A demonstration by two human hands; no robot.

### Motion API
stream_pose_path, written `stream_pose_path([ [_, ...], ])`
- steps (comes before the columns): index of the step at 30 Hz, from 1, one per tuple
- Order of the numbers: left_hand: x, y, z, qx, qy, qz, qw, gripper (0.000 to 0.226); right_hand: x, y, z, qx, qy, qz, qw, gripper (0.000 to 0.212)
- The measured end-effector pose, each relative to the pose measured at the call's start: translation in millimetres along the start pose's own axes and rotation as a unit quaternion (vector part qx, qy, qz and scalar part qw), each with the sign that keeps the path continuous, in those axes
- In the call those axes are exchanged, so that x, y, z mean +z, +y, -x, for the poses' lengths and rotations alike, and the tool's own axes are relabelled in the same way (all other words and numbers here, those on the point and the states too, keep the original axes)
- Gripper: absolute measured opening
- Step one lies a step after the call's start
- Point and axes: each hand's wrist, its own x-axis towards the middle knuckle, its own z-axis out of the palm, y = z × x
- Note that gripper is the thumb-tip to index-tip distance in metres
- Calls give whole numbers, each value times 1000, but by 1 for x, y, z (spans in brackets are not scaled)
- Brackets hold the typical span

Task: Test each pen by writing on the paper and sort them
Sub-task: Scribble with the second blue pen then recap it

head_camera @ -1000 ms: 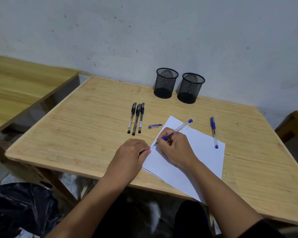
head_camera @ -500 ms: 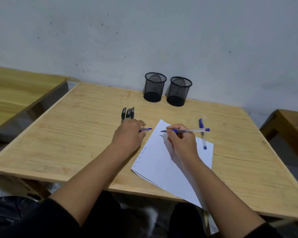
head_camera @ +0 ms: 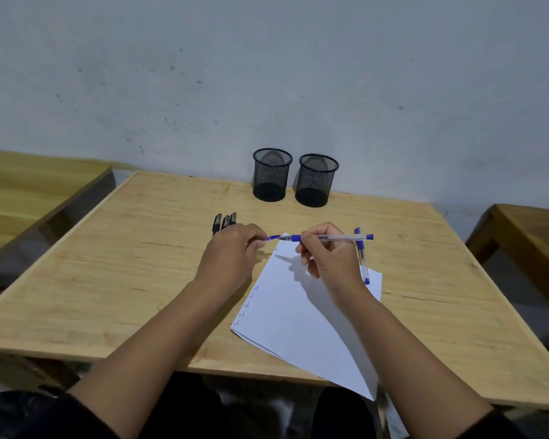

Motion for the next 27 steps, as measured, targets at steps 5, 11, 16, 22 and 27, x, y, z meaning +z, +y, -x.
stream_pose_path([
  [5,-4,11,3,21,6,30,999,15,0,-2,1,4,-12,2,1000,15],
  [11,-9,24,5,36,1,86,996,17,-4,-8,0,-1,-59,-10,998,17],
  [16,-11,31,8,67,11,73,995,17,-8,-14,4,-37,-84,8,996,19],
  [22,-7,31,14,16,-37,96,995,17,-11,-16,4,-36,-83,62,994,15],
  [27,-10,32,4,-57,-44,151,986,20,-13,-20,1,-13,-47,-21,999,15],
])
